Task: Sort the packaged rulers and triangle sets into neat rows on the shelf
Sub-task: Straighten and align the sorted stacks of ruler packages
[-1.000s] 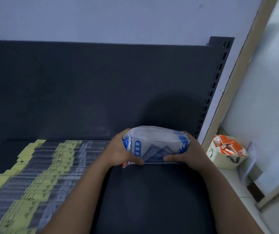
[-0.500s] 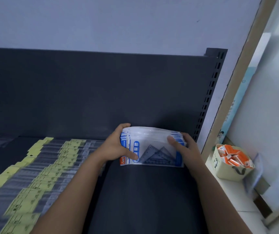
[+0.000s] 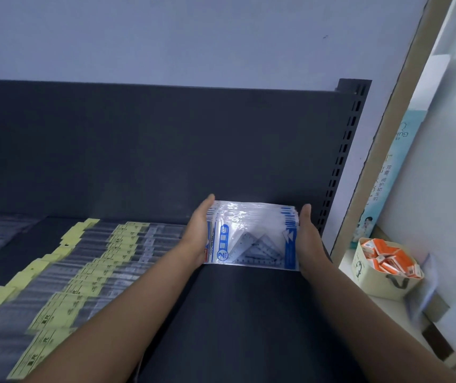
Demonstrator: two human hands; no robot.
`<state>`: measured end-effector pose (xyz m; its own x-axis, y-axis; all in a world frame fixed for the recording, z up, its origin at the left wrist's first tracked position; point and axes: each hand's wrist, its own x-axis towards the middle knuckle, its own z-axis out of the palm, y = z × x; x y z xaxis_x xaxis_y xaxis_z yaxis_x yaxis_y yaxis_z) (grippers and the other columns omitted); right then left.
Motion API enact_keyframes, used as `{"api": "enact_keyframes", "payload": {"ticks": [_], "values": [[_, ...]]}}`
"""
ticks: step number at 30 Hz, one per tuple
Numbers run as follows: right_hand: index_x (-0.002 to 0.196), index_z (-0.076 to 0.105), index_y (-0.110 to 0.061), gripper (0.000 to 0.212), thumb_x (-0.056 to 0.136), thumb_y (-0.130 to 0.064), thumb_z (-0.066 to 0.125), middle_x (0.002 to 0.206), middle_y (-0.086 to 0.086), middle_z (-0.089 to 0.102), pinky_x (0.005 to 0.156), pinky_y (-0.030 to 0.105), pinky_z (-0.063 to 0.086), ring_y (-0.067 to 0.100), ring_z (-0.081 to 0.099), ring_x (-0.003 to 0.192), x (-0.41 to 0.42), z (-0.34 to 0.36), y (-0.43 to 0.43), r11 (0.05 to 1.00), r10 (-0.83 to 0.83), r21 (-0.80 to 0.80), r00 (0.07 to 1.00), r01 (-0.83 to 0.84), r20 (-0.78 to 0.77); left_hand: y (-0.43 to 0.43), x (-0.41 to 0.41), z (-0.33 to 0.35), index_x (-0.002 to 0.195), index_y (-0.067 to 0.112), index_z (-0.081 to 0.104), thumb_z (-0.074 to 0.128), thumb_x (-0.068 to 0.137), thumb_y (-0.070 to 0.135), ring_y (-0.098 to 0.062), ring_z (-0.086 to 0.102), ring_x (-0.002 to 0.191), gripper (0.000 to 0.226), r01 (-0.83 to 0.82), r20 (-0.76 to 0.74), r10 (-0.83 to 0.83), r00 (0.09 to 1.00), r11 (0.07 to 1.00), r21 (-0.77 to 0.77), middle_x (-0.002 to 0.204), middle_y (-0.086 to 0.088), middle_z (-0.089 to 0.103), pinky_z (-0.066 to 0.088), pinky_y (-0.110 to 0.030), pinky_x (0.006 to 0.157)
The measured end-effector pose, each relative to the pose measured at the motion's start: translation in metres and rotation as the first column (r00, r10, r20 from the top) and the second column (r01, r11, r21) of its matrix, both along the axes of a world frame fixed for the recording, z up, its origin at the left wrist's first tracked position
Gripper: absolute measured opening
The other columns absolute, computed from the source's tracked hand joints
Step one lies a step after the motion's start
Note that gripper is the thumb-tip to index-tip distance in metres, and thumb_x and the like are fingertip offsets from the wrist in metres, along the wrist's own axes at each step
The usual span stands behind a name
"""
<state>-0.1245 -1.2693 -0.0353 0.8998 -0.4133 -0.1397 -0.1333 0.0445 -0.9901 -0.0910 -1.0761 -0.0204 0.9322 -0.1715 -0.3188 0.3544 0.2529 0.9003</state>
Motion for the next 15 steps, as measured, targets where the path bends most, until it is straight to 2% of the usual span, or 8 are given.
{"api": "enact_keyframes", "payload": {"ticks": [2, 4, 6, 8, 10, 11, 13, 15], "values": [[0.115, 0.060, -0.018, 0.069, 0.091, -0.067, 0.017, 0.103, 0.007, 0.070, 0.088, 0.039, 0.052, 0.024, 0.068, 0.090, 0.000, -0.001, 0.003, 1.000, -0.027, 0.005, 1.000, 0.027, 0.004, -0.005, -0.002, 0.000, 0.081, 0.018, 0.080, 0.044, 0.084, 0.073, -0.029, 0.073, 0.074, 0.066, 0.021, -0.011, -0.021, 1.000, 0.997, -0.069, 0.088, -0.011, 0.076, 0.057, -0.034, 0.055], [0.116, 0.059, -0.019, 0.068, 0.091, -0.067, 0.019, 0.105, 0.006, 0.069, 0.088, 0.039, 0.052, 0.024, 0.067, 0.091, 0.000, -0.003, 0.005, 0.999, -0.054, 0.006, 0.999, 0.054, 0.009, -0.011, -0.001, -0.001, 0.070, 0.019, 0.080, 0.032, 0.084, 0.079, -0.027, 0.073, 0.067, 0.078, 0.072, -0.010, -0.072, 0.997, 0.995, -0.076, 0.081, -0.011, 0.076, 0.056, -0.033, 0.049], [0.119, 0.056, -0.019, 0.067, 0.091, -0.067, 0.019, 0.107, 0.005, 0.067, 0.091, 0.042, 0.051, 0.024, 0.066, 0.094, 0.000, -0.005, 0.007, 0.998, -0.057, -0.001, 0.998, 0.057, 0.017, -0.014, -0.002, -0.002, 0.077, 0.018, 0.080, 0.027, 0.082, 0.082, -0.029, 0.074, 0.072, 0.083, 0.110, -0.001, -0.110, 0.994, 0.993, -0.051, 0.087, -0.013, 0.075, 0.057, -0.033, 0.052], [0.117, 0.052, -0.018, 0.061, 0.092, -0.064, 0.021, 0.105, 0.004, 0.064, 0.087, 0.038, 0.050, 0.022, 0.064, 0.094, 0.000, -0.006, 0.005, 0.996, -0.051, -0.075, 0.998, 0.054, 0.039, -0.014, -0.004, 0.002, 0.089, 0.016, 0.077, 0.030, 0.084, 0.079, -0.029, 0.074, 0.073, 0.079, 0.100, 0.000, -0.100, 0.995, 0.994, -0.041, 0.090, -0.014, 0.075, 0.057, -0.033, 0.053], [0.112, 0.049, -0.018, 0.046, 0.095, -0.057, 0.029, 0.105, 0.005, 0.062, 0.077, 0.033, 0.047, 0.017, 0.061, 0.089, 0.000, -0.007, 0.002, 0.987, -0.036, -0.155, 0.997, 0.045, 0.061, -0.013, -0.005, 0.004, 0.096, 0.014, 0.073, 0.041, 0.089, 0.068, -0.026, 0.073, 0.068, 0.064, 0.056, 0.008, -0.057, 0.998, 0.998, 0.012, 0.085, -0.011, 0.076, 0.057, -0.031, 0.052], [0.112, 0.048, -0.018, 0.040, 0.096, -0.052, 0.034, 0.107, 0.006, 0.062, 0.074, 0.032, 0.045, 0.016, 0.059, 0.088, -0.001, -0.007, 0.001, 0.979, -0.022, -0.198, 0.997, 0.035, 0.070, -0.011, -0.004, 0.004, 0.099, 0.013, 0.071, 0.046, 0.092, 0.061, -0.024, 0.072, 0.066, 0.055, 0.036, 0.034, -0.039, 0.999, 0.995, 0.092, 0.083, -0.008, 0.075, 0.056, -0.030, 0.054], [0.122, 0.046, -0.016, 0.038, 0.097, -0.044, 0.039, 0.119, 0.007, 0.058, 0.079, 0.030, 0.041, 0.014, 0.055, 0.095, -0.006, -0.009, -0.003, 0.935, -0.017, -0.348, 0.988, 0.070, 0.152, -0.005, -0.001, 0.002, 0.104, 0.009, 0.067, 0.053, 0.094, 0.049, -0.021, 0.070, 0.071, 0.043, 0.003, 0.122, -0.038, 0.992, 0.962, 0.274, 0.086, -0.008, 0.074, 0.055, -0.030, 0.061], [0.133, 0.041, -0.013, 0.043, 0.098, -0.038, 0.040, 0.131, 0.005, 0.050, 0.093, 0.027, 0.037, 0.016, 0.049, 0.112, -0.013, -0.007, -0.006, 0.822, 0.017, -0.547, 0.955, 0.155, 0.296, 0.004, 0.002, 0.001, 0.107, 0.008, 0.063, 0.059, 0.092, 0.043, -0.023, 0.071, 0.083, 0.038, -0.015, 0.210, -0.072, 0.975, 0.923, 0.385, 0.099, -0.011, 0.073, 0.057, -0.036, 0.075]]}}
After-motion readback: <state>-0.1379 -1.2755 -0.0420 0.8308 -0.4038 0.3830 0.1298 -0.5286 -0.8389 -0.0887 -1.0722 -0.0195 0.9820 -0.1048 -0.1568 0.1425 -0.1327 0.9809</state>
